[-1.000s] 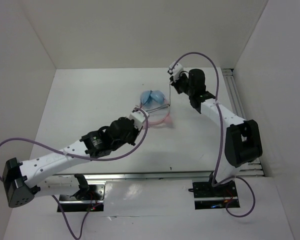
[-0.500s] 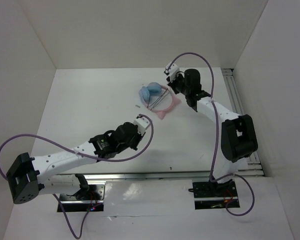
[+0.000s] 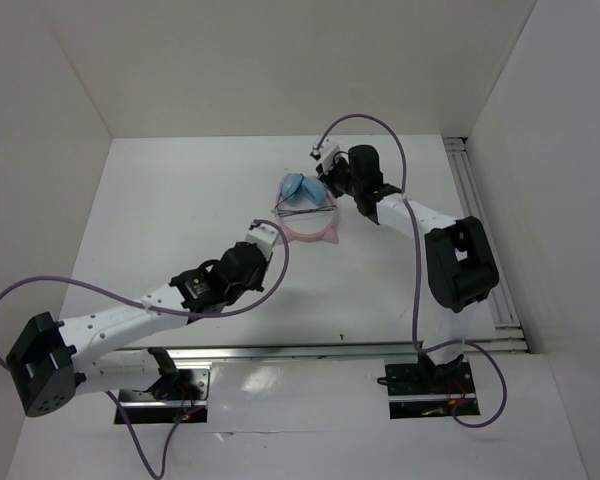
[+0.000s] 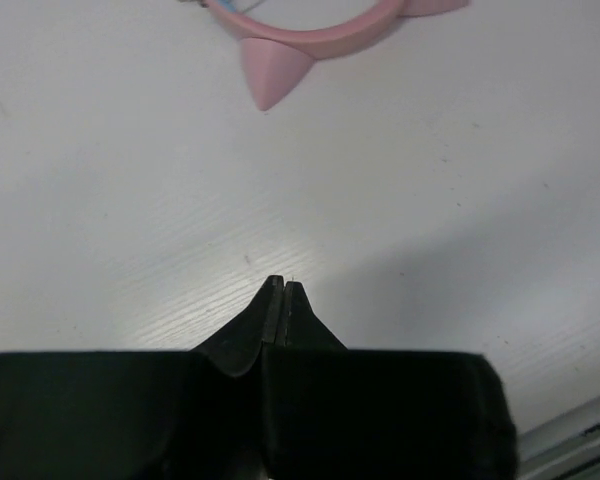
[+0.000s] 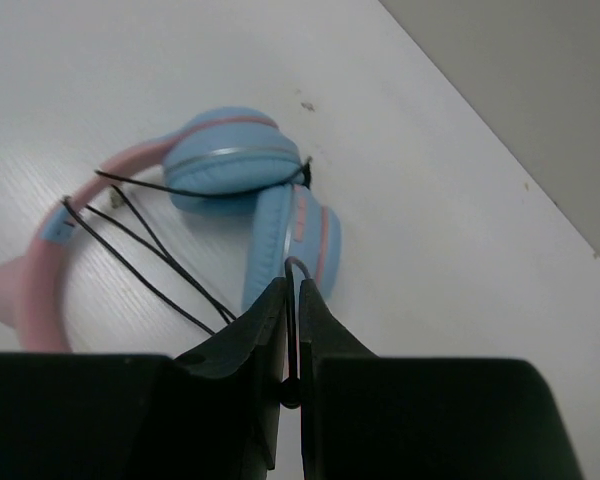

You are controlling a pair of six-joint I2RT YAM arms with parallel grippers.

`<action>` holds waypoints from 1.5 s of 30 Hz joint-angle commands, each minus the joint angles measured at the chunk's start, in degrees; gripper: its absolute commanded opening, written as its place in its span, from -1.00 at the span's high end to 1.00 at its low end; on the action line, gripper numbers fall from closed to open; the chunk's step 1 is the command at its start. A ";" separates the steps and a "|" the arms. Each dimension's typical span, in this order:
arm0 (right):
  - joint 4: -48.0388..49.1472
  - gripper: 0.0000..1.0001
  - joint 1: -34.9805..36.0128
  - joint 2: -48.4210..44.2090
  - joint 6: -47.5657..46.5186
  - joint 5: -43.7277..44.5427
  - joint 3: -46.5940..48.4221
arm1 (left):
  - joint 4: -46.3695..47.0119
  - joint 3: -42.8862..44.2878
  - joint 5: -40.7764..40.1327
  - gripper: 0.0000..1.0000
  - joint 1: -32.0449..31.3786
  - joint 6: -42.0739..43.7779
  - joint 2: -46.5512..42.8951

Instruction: Wrap the headphones

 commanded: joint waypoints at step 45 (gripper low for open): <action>-1.25 0.50 16.08 17.81 10.72 4.83 16.45 | -7.44 -6.71 -2.25 1.00 6.86 -14.60 -13.07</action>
